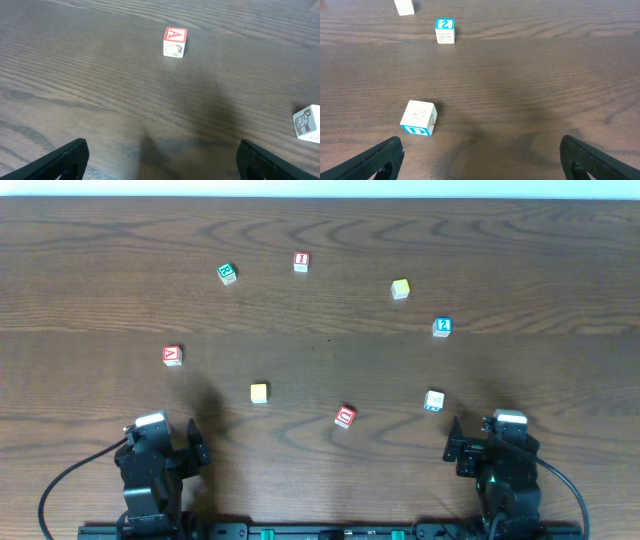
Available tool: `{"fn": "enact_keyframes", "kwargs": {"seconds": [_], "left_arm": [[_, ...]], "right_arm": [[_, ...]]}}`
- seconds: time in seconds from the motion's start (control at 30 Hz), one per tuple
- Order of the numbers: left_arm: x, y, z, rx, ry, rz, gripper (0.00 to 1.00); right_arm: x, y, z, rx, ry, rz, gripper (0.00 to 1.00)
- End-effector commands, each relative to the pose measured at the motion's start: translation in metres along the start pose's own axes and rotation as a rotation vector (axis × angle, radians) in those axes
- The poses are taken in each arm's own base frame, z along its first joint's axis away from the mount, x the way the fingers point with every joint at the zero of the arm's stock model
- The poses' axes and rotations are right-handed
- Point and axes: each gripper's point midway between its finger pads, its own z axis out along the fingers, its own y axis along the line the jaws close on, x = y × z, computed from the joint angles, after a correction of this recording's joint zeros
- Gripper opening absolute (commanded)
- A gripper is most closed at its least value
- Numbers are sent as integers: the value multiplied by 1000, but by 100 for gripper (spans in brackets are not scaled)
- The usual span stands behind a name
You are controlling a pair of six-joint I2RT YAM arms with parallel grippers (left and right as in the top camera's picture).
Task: Spell out Ai2
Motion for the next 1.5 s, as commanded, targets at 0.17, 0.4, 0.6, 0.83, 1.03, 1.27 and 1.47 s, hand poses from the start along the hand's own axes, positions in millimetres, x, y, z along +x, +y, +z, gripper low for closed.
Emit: {"fn": "enact_keyframes", "kwargs": {"seconds": [0.17,0.4,0.6,0.83,1.03,1.27,1.47], "left_arm": [[2,2,1,-11,3,3,96],[2,2,1,-11,3,3,95],[2,2,1,-11,3,3,95],[2,2,1,-11,3,3,95],[2,2,1,-11,3,3,96],[2,2,1,-11,3,3,95],[3,2,1,-11,3,3,95]], "right_arm": [[0,-3,0,16,-7,-4,99],[0,-3,0,16,-7,-4,99],[0,-3,0,16,-7,-4,99],[-1,-3,0,17,-9,-4,99],[-53,32,-9,-213,-193,262,99],[-80,57,-23,-415,-238,514,99],[-114,56,-35,-496,-329,732,99]]}}
